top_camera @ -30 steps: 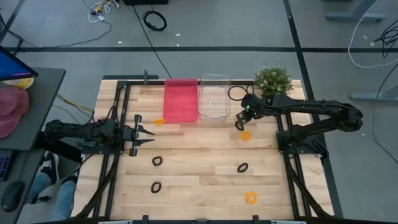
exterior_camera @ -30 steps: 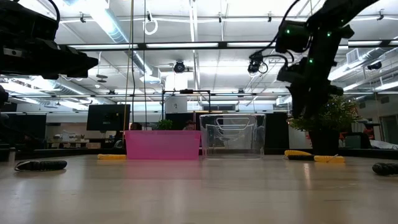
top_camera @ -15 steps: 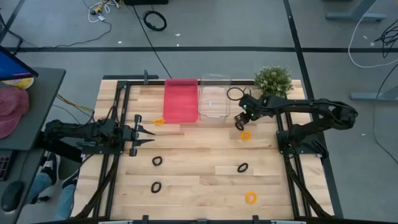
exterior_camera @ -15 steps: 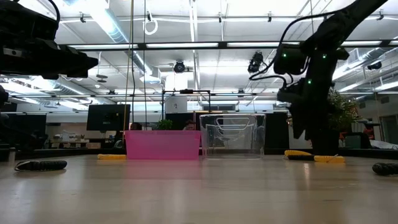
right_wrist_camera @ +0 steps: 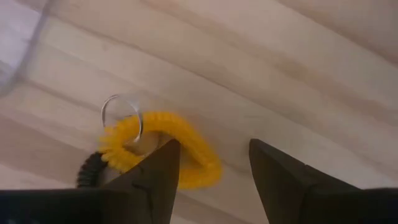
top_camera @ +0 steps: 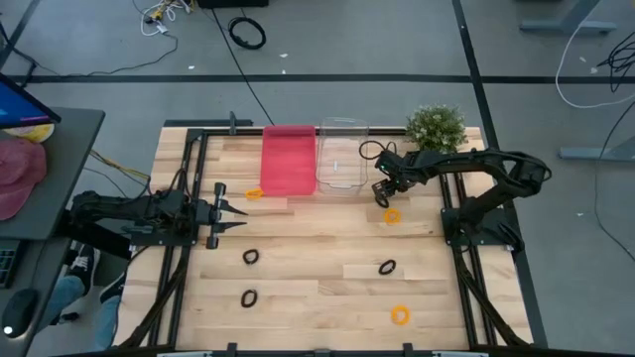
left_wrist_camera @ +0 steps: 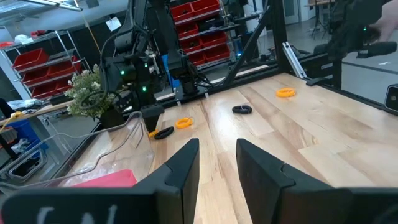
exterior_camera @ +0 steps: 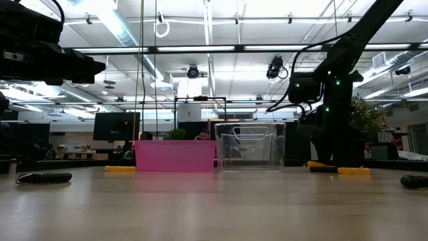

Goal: Sort spring keychains
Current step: Put the yellow spring keychain into the transparent bin

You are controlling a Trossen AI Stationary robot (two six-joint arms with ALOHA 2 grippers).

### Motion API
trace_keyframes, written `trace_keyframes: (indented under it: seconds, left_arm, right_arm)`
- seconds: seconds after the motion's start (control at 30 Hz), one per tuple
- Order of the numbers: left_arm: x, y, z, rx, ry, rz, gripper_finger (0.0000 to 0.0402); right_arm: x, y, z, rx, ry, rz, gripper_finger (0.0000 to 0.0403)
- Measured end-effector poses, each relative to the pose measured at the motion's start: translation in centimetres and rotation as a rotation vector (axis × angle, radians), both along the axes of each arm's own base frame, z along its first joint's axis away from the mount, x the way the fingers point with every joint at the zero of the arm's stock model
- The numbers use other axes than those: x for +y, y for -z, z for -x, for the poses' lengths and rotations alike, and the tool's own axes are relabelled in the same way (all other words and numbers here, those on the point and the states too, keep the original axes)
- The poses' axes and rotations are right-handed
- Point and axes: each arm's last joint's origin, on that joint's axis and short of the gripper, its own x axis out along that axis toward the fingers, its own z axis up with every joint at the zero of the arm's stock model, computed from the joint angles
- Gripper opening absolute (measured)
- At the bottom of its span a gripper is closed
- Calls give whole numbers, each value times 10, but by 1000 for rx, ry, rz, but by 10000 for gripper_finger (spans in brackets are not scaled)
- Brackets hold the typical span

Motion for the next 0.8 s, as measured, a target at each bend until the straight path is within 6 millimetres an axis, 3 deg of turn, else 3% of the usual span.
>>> trace_keyframes:
  seconds: [0.33,0.47,0.67,0.8]
  left_arm:
    - [0,0,0,0,0,0,112]
    - [0,0,0,0,0,0,112]
    - [0,0,0,0,0,0,112]
    - [0,0,0,0,0,0,112]
  right_arm:
    - [-5,4,2,30,-54,-6,184]
    - [-5,4,2,42,-74,-3,138]
    - [-5,5,3,51,-73,0,30]
    - [-5,5,3,57,-92,-1,18]
